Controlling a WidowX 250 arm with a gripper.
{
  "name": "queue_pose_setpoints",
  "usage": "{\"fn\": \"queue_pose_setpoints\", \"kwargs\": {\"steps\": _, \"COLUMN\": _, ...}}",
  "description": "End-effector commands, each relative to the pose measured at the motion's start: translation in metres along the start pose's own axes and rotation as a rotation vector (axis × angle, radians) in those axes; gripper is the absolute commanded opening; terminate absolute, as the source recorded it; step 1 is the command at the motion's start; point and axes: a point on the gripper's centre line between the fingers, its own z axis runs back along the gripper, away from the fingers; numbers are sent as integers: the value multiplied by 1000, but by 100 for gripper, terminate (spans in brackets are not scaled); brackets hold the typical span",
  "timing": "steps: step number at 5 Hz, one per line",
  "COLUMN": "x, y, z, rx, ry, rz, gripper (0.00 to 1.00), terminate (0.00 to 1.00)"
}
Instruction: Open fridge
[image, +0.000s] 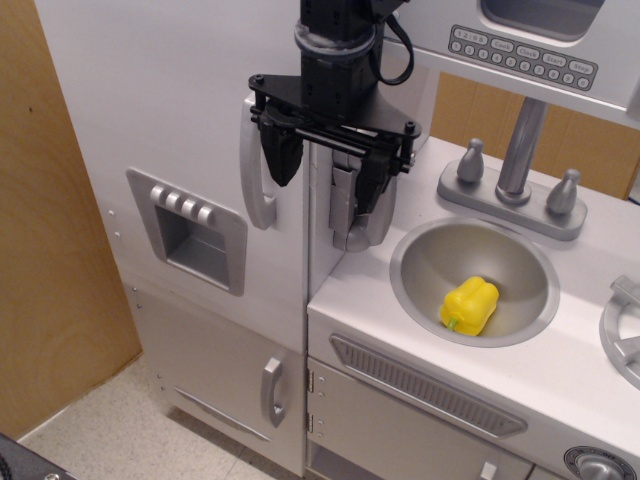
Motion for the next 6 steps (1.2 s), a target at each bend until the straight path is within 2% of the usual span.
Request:
{"fn": "queue_pose_setpoints", "kwargs": {"steps": 1, "x": 0, "y": 0, "z": 0, "rx": 0, "ry": 0, "rz": 0, "gripper": 100, "terminate": 0}}
{"fn": "queue_pose_setpoints", "kwargs": {"steps": 2, "x": 0, "y": 23, "z": -3, "rx": 1, "ry": 12, "rz": 34, "gripper": 100, "terminate": 0}}
{"fn": "queue_pose_setpoints", "kwargs": {"steps": 4, "x": 12, "y": 61, "z": -9, "rx": 12, "ry": -63, "rz": 7, "gripper": 100, "terminate": 0}}
{"fn": "queue_pose_setpoints", "kwargs": {"steps": 5, "x": 19, "y": 71, "z": -15, "rx": 32, "ry": -97, "rz": 11, "gripper": 100, "terminate": 0}}
{"fn": "queue_pose_setpoints", "kwargs": {"steps": 6, "x": 27, "y": 76, "z": -16, "rx": 22, "ry": -126, "rz": -17, "gripper": 100, "terminate": 0}}
